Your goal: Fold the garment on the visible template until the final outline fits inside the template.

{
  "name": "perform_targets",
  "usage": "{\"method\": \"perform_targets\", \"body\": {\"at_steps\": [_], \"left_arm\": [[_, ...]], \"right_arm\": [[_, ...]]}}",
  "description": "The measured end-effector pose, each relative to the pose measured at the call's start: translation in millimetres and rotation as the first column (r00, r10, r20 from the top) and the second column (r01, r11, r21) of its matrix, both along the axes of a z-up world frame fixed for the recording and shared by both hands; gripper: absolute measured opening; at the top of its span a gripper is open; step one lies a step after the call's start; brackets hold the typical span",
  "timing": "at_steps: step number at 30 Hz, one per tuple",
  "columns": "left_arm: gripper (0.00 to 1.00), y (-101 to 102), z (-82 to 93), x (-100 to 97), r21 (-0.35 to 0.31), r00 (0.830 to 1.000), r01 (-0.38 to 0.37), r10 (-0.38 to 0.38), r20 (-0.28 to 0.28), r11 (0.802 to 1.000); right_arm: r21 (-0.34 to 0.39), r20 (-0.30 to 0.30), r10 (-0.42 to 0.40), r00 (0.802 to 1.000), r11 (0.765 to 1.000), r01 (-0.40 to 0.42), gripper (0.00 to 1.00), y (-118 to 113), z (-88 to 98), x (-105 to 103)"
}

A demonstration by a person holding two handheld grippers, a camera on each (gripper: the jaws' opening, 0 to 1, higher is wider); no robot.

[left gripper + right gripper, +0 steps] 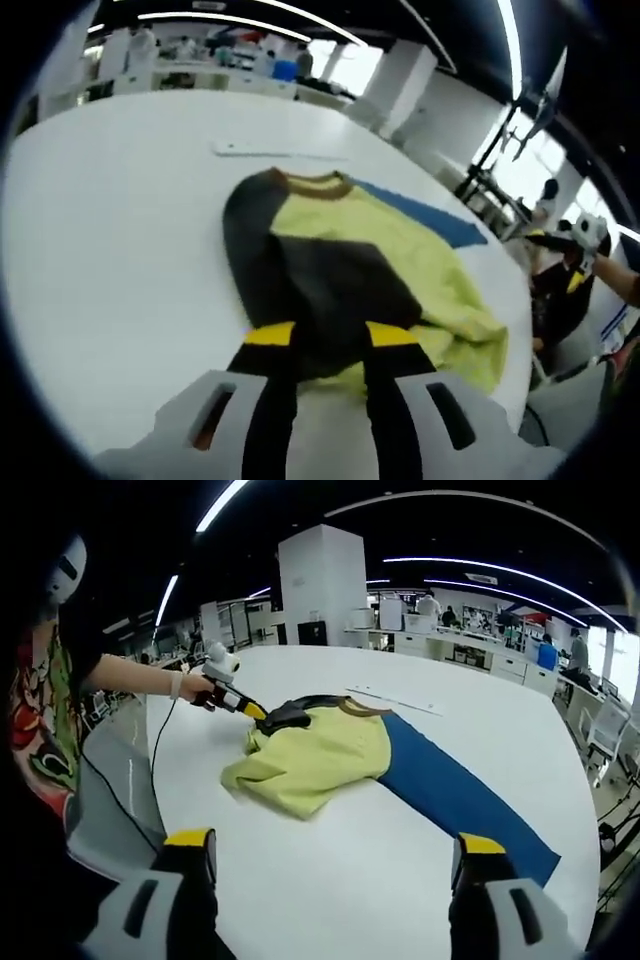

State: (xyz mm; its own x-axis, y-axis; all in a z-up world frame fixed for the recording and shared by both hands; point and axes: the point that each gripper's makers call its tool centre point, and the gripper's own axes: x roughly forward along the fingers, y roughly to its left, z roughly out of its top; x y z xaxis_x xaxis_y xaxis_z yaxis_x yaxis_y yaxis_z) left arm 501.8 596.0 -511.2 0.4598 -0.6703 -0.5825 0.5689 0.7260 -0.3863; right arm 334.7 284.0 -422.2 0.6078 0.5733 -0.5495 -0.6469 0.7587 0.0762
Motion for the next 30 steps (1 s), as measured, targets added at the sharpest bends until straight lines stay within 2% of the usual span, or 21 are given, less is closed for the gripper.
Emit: {"method": "perform_targets", "body": {"at_steps": [5, 8, 10, 15, 22, 27, 30], "left_arm": [[0.11, 1, -2.7, 2.7, -0.018, 0.999, -0.03, 0.03, -0.023, 0.999], [0.0, 3, -3.7, 2.6, -0.021, 0.999, -0.037, 0.037, -0.028, 0.999], [0.0, 2, -3.5, 1.5, -0.035, 0.998, -0.051, 0.049, -0.047, 0.998], [0.0, 5, 5.4, -1.9, -0.053, 0.997, -0.06, 0.057, -0.046, 0.997], [0.0, 9, 29.7, -11.3, -0.096, 0.998, -0.045, 0.041, -0.038, 0.994], [0.0, 21, 44.5, -21.1, -0.107, 0.999, -0.044, 0.042, -0.02, 0.993], [0.0, 32, 51.4, -25.5, -0.122, 0.998, -0.069, 0.067, -0.021, 0.99]], "right_arm": [[-0.012, -0.005, -0.001, 1.0, 1.0, 0.001, 0.98, -1, -0.7, -1], [-0.009, -0.003, -0.002, 1.0, 1.0, 0.002, 0.98, -1, -0.2, 0], [-0.009, -0.002, -0.001, 1.0, 1.0, 0.001, 0.98, -1, 0.3, 0], [-0.003, 0.001, 0.001, 1.0, 1.0, -0.001, 0.98, 1, 1.6, 0], [-0.003, 0.014, 0.01, 1.0, 1.0, -0.01, 0.98, 4, 5.6, 2], [-0.002, 0.022, 0.013, 1.0, 1.0, -0.013, 0.98, 5, 8.5, 3], [-0.002, 0.024, 0.019, 1.0, 1.0, -0.019, 0.98, 8, 8.9, 3]]}}
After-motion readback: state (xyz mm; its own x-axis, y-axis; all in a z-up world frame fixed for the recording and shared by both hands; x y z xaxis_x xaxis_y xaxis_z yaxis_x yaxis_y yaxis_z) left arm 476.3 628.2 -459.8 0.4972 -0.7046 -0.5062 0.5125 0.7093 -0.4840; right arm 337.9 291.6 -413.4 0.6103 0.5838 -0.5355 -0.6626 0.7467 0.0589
